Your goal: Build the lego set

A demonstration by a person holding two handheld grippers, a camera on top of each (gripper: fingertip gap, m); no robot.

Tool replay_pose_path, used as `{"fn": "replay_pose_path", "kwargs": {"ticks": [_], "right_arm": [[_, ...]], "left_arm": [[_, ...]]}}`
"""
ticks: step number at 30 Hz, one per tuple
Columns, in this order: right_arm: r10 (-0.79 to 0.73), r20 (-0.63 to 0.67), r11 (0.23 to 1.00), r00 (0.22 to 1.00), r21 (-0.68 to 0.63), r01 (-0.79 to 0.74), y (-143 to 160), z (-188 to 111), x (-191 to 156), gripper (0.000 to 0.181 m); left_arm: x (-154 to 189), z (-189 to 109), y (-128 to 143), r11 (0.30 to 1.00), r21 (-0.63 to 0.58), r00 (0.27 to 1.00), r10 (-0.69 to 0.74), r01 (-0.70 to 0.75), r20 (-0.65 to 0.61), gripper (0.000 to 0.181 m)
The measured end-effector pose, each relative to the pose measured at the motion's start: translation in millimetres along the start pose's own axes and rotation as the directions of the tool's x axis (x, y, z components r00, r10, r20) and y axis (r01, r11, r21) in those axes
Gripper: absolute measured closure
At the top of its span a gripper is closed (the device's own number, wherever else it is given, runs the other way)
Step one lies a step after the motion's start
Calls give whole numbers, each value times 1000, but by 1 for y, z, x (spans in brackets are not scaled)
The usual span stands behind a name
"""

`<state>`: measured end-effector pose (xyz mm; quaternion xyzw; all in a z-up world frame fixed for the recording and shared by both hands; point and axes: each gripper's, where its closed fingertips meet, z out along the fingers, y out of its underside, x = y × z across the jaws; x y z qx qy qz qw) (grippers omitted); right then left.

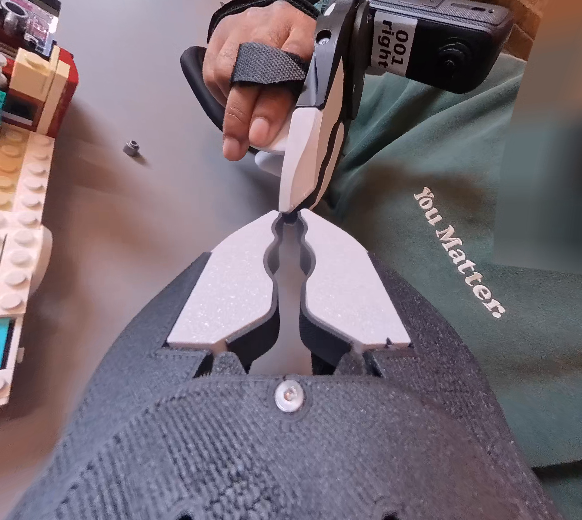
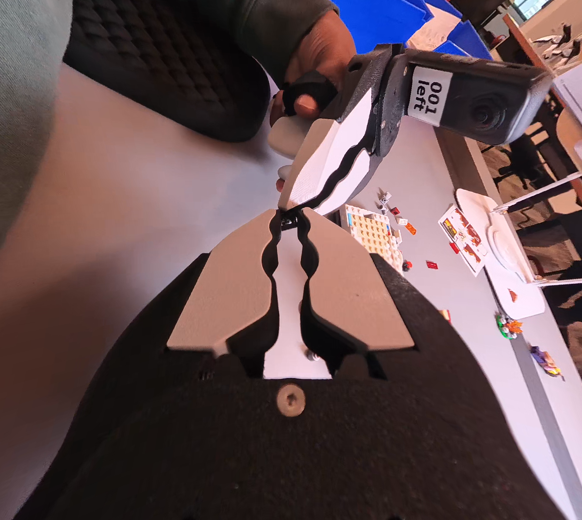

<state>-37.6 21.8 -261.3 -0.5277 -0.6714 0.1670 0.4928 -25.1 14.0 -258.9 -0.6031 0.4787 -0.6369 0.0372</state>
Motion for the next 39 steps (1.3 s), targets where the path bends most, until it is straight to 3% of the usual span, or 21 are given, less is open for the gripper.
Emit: {"fn": "replay_pose_path", "kwargs": {"ticks": [13,33,37,39], "right_arm": [[162,61,981,985,97,-167,-12,-9,5,172],[330,129,930,935,124,-345,-11,-12,11,172],[323,98,932,941,140,-334,-11,-14,15,172],[275,59,947,960,154,-281,-15,-15,17,172]], "left_arm": [[15,-2,-7,997,73,994,-17,25,-111,166],[13,-1,-13,985,107,990,133,-138,51,174],[12,-3,-18,964,120,964,219,-237,150,173],[15,-4,-20,960,156,967,212,-233,139,173]]}}
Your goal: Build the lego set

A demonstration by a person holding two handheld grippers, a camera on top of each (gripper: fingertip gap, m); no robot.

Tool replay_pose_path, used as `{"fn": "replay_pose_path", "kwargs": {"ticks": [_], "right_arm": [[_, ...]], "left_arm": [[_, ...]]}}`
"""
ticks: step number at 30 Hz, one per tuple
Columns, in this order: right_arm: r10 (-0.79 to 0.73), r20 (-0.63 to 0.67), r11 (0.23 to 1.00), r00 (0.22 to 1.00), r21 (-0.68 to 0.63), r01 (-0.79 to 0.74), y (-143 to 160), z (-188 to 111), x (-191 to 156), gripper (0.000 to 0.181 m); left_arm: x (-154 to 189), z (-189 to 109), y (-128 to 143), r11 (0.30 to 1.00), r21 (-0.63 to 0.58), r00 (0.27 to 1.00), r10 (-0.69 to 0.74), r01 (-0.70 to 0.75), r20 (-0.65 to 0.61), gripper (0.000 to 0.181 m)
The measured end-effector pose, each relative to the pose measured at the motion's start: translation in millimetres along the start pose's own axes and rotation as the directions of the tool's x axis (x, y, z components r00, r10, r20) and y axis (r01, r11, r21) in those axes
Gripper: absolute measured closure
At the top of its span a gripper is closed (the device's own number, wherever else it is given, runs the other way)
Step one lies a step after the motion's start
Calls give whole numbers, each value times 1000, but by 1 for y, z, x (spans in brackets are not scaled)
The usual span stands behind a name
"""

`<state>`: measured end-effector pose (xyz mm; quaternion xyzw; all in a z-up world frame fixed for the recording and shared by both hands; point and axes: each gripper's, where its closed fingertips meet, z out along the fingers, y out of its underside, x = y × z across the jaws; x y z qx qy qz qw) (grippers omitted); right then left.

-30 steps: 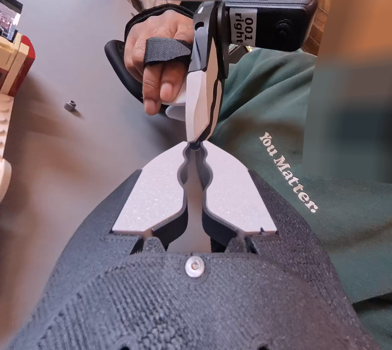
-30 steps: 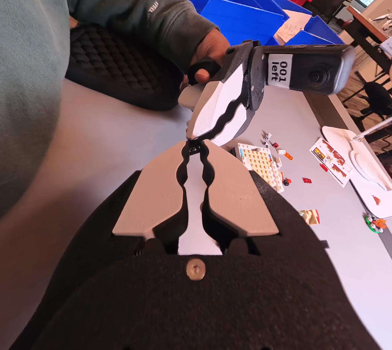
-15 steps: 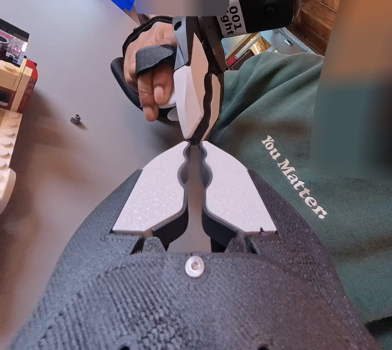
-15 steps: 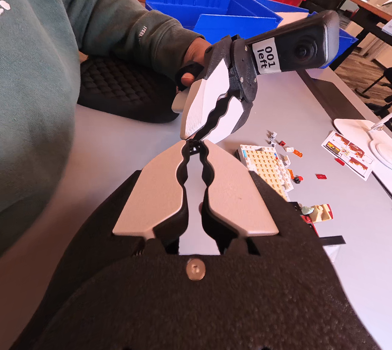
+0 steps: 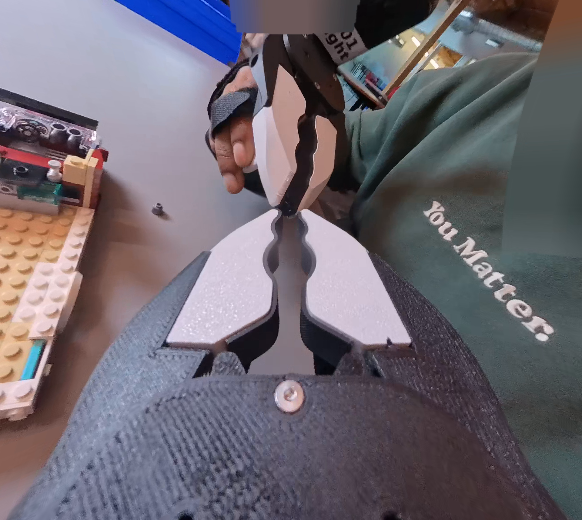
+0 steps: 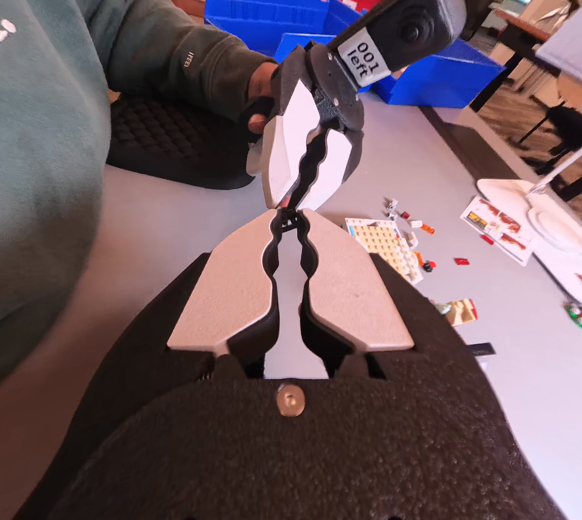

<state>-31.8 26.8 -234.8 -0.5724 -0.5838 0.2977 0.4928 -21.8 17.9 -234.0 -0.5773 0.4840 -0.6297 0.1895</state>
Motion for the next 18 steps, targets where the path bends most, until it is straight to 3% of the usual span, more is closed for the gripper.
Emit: {"fn": "replay_pose_path", "kwargs": {"ticks": [9,18], "right_arm": [[-195,-113,981,974,-47,191,-3,0,3,172],[-281,-171,952,944,-171,252,14,4,12,171]], "left_arm": [[-2,-3,-9,981,102,985,-159,165,-65,171],[-21,0,-4,962,103,965,-259,254,39,174]]}}
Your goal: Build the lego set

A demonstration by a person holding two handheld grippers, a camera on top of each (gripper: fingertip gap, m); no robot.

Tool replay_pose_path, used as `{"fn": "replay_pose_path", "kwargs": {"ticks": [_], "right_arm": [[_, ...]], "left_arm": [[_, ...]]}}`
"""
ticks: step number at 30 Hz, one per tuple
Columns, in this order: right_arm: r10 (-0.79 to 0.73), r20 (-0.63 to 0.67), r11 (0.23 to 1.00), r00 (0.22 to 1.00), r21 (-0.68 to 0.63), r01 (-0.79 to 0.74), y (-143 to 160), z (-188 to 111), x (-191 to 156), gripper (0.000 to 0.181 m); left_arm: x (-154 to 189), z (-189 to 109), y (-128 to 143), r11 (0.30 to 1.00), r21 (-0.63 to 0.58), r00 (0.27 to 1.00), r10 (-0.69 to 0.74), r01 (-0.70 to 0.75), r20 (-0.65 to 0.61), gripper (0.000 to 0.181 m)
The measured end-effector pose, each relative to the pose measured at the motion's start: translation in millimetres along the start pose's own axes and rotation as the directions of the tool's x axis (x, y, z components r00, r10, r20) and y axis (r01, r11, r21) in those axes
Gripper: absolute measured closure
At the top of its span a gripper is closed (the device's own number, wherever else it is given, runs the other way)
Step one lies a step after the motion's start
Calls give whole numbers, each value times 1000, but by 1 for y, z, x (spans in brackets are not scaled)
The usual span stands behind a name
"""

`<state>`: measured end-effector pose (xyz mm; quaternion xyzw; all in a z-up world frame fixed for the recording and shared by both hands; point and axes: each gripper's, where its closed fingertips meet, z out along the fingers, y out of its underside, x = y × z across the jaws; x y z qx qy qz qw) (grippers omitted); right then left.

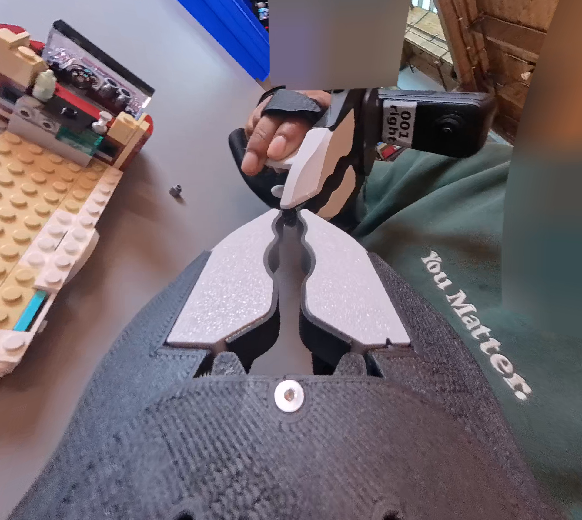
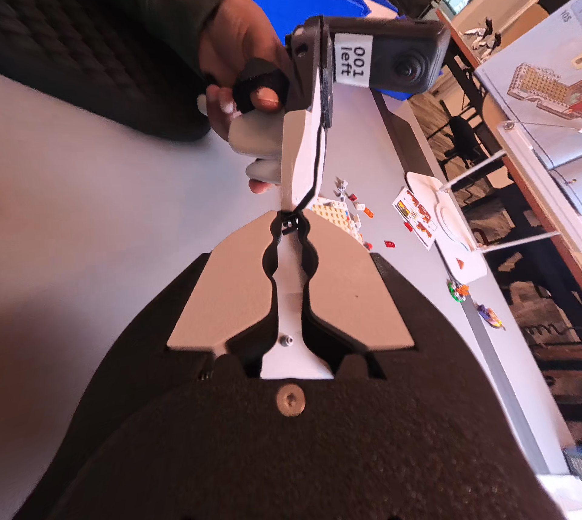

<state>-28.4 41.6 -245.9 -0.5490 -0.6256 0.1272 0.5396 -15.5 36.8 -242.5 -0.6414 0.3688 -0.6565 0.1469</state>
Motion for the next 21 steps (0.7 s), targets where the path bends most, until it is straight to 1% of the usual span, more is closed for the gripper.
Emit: {"fn": "replay_pose_path", "kwargs": {"ticks": [5,7,10,12,14,16,18,20,21], "right_arm": [[-91,-29,986,995,-145,86,18,7,1,172],[-133,-40,974,990,-192,123,23,10,1,172],[-170,-52,960,984,-233,154,28,12,2,172],[-152,-68,967,986,-218,134,27,13,4,172],[-60,-85,989,995,-143,48,20,10,9,172],[113,-53,993,992,-34,-115,12,6,14,172],[281,9,956,960,78,-281,2,0,19,172],[391,65,903,918,165,-397,-7,-6,26,172],[439,94,870,894,205,-449,-12,-9,29,172]], "left_arm": [[-18,2,3,1000,-21,989,-9,12,145,174],[-23,2,4,999,-15,981,-35,38,189,174],[-28,2,4,997,2,971,-74,75,227,174],[-27,0,1,994,36,971,-108,102,213,174],[-21,-2,-6,990,85,978,-123,110,167,174],[-15,-8,-17,986,149,986,-100,81,130,172],[-11,-14,-25,985,172,991,-22,-1,134,169],[-5,-14,-24,986,154,991,43,-62,125,166],[0,-10,-22,987,140,993,62,-76,101,163]]}}
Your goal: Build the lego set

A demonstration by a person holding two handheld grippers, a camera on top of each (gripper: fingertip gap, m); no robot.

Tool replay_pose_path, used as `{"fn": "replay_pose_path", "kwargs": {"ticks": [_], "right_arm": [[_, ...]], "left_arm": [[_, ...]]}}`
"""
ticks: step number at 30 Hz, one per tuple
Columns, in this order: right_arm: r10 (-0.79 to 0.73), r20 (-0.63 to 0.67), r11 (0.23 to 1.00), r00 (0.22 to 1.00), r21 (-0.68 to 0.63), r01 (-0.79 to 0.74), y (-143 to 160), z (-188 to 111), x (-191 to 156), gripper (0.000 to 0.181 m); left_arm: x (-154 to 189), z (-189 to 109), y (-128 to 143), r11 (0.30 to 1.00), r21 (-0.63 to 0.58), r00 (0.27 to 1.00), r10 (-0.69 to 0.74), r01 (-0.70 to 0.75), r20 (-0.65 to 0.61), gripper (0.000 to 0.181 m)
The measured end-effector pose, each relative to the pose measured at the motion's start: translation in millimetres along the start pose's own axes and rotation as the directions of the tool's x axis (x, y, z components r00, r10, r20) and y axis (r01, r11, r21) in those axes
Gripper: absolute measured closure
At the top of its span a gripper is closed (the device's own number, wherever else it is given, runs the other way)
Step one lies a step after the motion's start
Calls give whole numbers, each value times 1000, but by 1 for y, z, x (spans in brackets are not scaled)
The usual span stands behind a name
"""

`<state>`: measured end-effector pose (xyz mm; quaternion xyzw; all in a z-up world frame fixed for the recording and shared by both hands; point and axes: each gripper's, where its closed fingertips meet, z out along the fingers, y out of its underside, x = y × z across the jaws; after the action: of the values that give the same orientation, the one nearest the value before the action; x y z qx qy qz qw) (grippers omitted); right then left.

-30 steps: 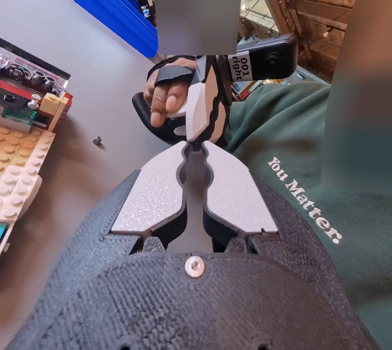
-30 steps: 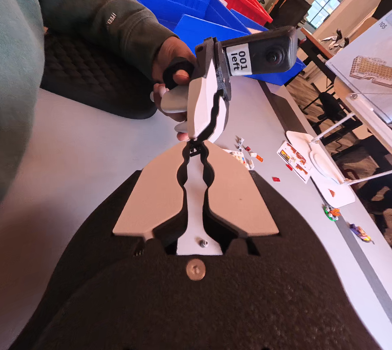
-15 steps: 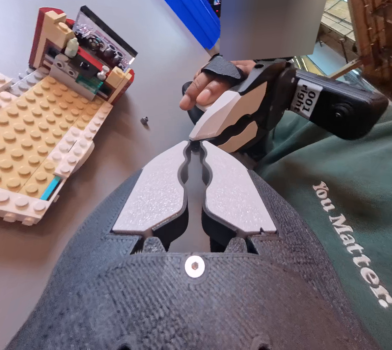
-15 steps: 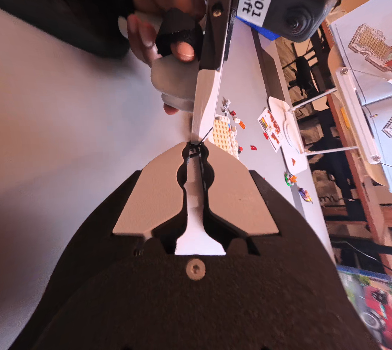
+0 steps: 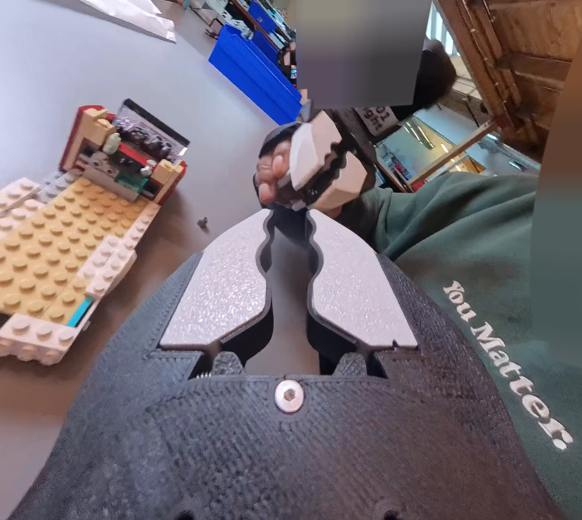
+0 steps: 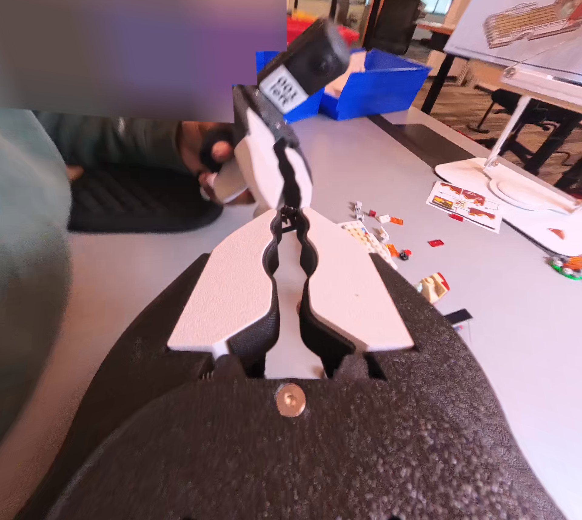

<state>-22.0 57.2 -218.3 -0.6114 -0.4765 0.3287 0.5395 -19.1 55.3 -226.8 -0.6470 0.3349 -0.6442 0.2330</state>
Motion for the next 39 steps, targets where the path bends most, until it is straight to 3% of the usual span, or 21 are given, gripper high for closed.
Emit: {"fn": "replay_pose_path", "kwargs": {"ticks": [5,14,20,27,39], "right_arm": [[153,132,976,979,136,-171,-15,-4,-6,172],[211,328,902,921,296,-313,-40,-15,-20,172],[58,214,957,975,267,-116,-33,-8,-24,172],[-147,89,970,985,207,126,-27,-5,-27,172],[-454,-76,890,888,-75,449,3,-2,-10,171]], "left_arm": [[26,11,-3,998,57,987,-4,13,-160,161],[51,3,-16,987,146,945,-10,61,-328,170],[46,5,-11,978,96,915,-137,186,-378,161],[47,6,-6,966,52,877,-207,253,-434,166],[14,13,3,991,37,978,-124,132,-165,166]]}}
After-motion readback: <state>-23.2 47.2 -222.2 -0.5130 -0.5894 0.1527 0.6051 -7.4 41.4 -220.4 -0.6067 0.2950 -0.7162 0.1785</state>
